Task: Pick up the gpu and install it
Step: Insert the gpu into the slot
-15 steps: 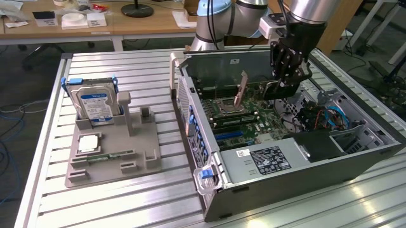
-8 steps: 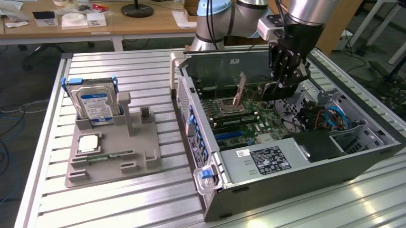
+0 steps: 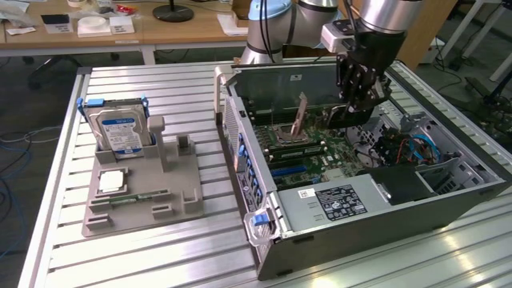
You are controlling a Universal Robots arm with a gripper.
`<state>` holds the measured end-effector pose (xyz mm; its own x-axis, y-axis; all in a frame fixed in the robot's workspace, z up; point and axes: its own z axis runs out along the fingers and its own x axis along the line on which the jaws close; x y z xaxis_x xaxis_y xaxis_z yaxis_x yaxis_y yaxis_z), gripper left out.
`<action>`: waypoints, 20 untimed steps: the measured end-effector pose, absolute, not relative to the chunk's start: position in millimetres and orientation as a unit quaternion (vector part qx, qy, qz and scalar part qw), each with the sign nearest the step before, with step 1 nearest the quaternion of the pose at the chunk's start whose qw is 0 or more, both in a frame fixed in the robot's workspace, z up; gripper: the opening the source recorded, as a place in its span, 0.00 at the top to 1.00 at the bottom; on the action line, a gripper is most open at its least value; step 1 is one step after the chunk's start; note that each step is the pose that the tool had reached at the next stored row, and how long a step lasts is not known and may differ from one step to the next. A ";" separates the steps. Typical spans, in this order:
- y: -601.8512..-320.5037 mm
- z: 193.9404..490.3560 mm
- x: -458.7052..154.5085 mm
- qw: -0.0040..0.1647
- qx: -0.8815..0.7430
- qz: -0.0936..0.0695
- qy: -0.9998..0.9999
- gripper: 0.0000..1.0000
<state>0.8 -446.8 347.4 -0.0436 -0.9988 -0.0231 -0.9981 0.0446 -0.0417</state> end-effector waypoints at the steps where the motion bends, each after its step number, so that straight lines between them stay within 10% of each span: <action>1: -447.5 347.3 -0.1 0.023 -0.691 -0.007 0.722 0.74; 20: -451.8 342.6 -9.1 0.023 -0.692 -0.007 0.722 0.74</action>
<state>-9.1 -451.8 342.6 -0.0413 -0.9989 -0.0230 -0.9982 0.0422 -0.0424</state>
